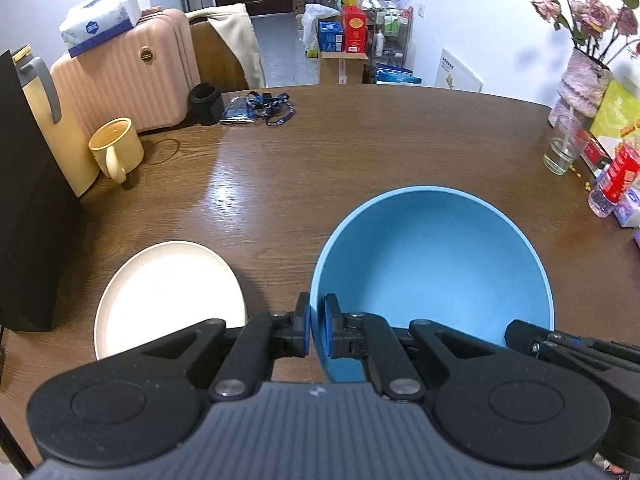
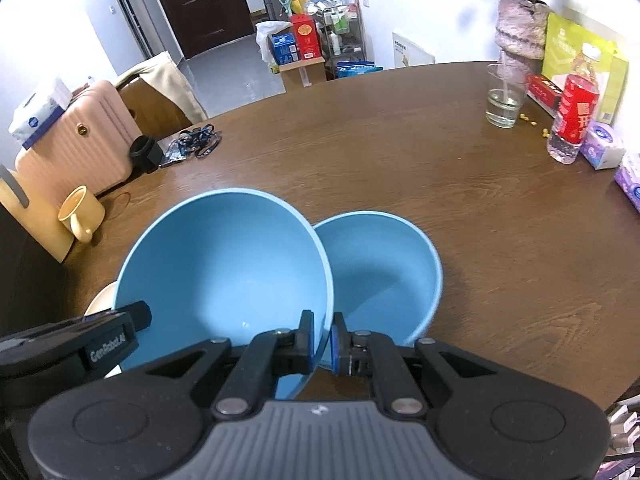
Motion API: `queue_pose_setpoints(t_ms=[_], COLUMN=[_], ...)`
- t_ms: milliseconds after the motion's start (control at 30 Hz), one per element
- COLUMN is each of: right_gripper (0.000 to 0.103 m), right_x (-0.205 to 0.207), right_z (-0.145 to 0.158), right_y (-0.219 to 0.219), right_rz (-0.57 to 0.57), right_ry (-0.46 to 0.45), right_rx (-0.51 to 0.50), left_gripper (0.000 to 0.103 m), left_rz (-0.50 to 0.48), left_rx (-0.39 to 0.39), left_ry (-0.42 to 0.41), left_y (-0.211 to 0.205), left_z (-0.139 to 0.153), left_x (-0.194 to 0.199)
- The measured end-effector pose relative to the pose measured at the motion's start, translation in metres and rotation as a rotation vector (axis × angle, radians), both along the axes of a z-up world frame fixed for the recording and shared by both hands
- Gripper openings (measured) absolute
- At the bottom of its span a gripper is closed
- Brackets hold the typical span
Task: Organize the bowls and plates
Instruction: 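Lift the held blue bowl with both grippers and carry it toward the bowl stack, then lower the held blue bowl with both grippers onto the bowl stack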
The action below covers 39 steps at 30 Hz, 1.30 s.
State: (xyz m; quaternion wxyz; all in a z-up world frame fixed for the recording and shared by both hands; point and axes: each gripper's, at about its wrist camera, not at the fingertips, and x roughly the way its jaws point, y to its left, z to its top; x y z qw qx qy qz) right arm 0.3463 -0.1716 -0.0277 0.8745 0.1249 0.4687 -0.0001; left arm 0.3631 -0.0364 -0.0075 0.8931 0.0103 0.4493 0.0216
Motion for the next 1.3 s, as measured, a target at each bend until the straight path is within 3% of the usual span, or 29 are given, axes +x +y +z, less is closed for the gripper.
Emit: queue_pose_setpoints(t_ms=[533,1300], right_gripper=[0.007,0.007], right_x=[-0.011,0.019], right_z=[-0.002,-0.027], right_y=[-0.036,-0.055], right_rz=[-0.082,-0.174], right_ry=[-0.001,0.021], right_rx=[-0.013,-0.062], left_gripper=[0.007,0.008], left_rz=[-0.072,-0.161], left_rx=[-0.016,0.002], left_ry=[0.013,0.060], left_y=[-0.039,-0.070], left_z=[-0.004,-0.034], left_x=[-0.002,0.044])
